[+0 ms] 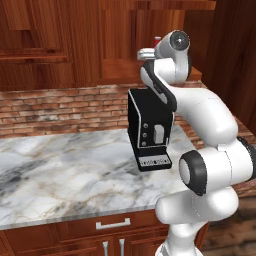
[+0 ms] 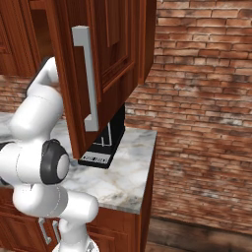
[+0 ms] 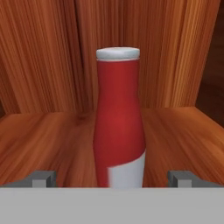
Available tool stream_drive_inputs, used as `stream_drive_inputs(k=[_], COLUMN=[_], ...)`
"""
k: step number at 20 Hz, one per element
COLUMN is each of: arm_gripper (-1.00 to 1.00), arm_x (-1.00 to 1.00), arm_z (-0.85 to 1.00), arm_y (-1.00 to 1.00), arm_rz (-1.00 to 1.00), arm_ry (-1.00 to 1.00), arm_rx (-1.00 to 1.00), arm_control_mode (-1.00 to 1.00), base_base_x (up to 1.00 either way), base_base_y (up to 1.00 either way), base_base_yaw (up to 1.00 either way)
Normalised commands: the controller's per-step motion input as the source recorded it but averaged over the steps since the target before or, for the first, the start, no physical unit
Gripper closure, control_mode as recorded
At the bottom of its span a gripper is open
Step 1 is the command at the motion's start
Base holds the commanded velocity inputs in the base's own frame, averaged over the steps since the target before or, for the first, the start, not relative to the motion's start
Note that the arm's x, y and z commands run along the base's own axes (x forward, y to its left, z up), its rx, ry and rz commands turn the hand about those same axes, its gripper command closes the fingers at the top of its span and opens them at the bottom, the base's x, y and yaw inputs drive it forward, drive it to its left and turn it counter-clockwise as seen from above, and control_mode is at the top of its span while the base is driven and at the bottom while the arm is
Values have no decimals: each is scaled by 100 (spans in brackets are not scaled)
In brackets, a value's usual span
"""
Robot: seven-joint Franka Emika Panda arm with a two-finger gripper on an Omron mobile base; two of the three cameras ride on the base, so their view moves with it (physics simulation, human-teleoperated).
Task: Take 2 condiments from the cabinet and move them on the counter near the stove.Make sure the condiments are lined up with each other, next to each other.
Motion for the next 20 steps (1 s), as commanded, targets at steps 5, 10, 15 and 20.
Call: stream_drive_inputs(k=[5, 10, 15, 20], arm_gripper=[-100, -100, -100, -100], arm_x=[13, 6, 4, 5], arm_z=[-7, -1, 0, -1], arm_y=[-1, 0, 0, -2], arm_rz=[0, 0, 0, 0], arm_ry=[0, 0, 0, 0], arm_rx=[0, 0, 0, 0], arm_control_mode=[-100, -100, -100, -100], base_base_x=[0, 0, 0, 0], base_base_y=[0, 0, 0, 0], base_base_yaw=[0, 0, 0, 0])
